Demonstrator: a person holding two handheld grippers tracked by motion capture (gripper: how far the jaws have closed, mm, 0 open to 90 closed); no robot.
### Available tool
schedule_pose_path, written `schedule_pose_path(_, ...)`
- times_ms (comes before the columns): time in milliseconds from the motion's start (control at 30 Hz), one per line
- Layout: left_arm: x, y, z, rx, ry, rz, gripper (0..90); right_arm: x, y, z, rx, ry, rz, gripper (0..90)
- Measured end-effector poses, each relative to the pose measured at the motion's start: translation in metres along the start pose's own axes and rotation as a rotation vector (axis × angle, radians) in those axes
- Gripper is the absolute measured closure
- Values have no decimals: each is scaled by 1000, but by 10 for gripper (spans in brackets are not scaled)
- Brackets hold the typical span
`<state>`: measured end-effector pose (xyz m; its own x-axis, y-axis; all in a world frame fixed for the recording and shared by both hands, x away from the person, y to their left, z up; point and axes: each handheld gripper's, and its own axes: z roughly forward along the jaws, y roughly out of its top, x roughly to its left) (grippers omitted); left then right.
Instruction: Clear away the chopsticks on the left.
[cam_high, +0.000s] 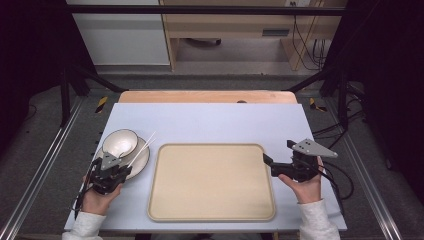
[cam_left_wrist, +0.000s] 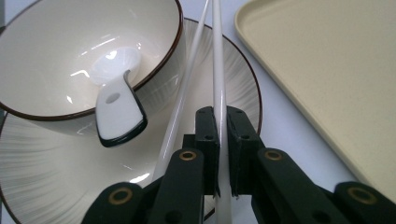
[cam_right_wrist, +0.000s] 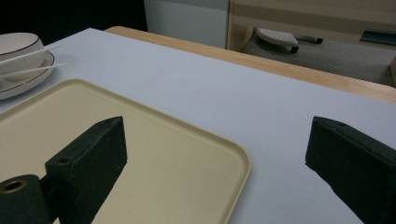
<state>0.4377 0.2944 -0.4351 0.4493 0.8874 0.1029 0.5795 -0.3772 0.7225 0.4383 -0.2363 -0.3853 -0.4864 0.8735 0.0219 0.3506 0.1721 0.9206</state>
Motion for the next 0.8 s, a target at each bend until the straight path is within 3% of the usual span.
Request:
schedule_pose_path(167, -12, 3, -7, -43, 23, -48, 844, -1, -1, 0, -2, -4, -1, 56)
schedule_pose_path(467, -35, 5, -13, -99, 59, -92, 844, -2, -2, 1, 2, -8, 2, 54)
schedule_pose_path(800, -57, 8, -18, -159, 61, -145, 844, -1, -2, 1, -9, -14, 1, 53)
